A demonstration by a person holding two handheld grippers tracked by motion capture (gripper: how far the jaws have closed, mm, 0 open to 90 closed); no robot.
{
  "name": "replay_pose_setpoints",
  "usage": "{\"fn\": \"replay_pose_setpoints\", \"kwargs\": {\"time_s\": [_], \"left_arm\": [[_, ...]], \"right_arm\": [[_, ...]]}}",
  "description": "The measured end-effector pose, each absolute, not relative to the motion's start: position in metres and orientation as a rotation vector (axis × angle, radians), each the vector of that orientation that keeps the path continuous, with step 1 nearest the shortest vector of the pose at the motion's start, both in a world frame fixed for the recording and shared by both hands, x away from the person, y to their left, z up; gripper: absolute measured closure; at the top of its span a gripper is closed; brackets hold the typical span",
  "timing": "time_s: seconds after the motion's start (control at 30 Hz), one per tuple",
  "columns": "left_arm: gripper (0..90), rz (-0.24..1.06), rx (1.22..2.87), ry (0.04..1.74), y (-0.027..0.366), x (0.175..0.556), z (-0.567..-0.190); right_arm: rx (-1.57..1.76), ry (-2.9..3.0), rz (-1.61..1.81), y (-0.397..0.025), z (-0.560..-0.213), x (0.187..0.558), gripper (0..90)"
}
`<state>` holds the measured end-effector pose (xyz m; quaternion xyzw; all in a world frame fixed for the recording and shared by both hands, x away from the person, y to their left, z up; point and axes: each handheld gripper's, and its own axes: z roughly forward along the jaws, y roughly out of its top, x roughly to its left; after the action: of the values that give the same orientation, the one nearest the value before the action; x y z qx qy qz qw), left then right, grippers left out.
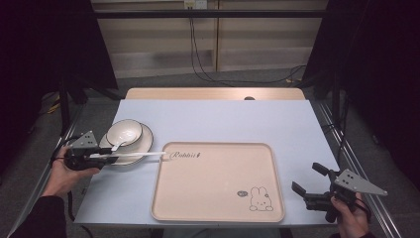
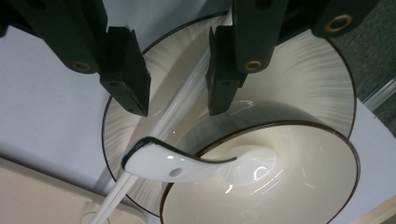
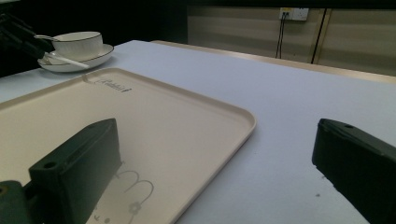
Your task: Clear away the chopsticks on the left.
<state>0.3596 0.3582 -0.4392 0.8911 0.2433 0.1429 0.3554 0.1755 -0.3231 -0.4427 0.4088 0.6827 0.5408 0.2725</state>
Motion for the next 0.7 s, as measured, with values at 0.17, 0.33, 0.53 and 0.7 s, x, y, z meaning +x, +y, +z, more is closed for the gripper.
{"fn": "replay_pose_setpoints", "kwargs": {"time_s": [0.17,0.33,0.53,0.7], "left_arm": [[60.4,0.397,2.305,0.614,0.356,0.361,-0.44],[62.4,0.395,2.333,0.597,0.354,0.36,-0.439],[64.6,0.395,2.329,0.574,0.35,0.36,-0.44],[66.4,0.374,2.362,0.551,0.346,0.358,-0.443]], "right_arm": [[1.101,1.837,1.458,-0.323,-0.443,0.176,0.6],[1.102,1.838,1.457,-0.324,-0.443,0.176,0.6],[1.106,1.836,1.462,-0.324,-0.443,0.176,0.6],[1.112,1.836,1.464,-0.323,-0.443,0.176,0.6]]}}
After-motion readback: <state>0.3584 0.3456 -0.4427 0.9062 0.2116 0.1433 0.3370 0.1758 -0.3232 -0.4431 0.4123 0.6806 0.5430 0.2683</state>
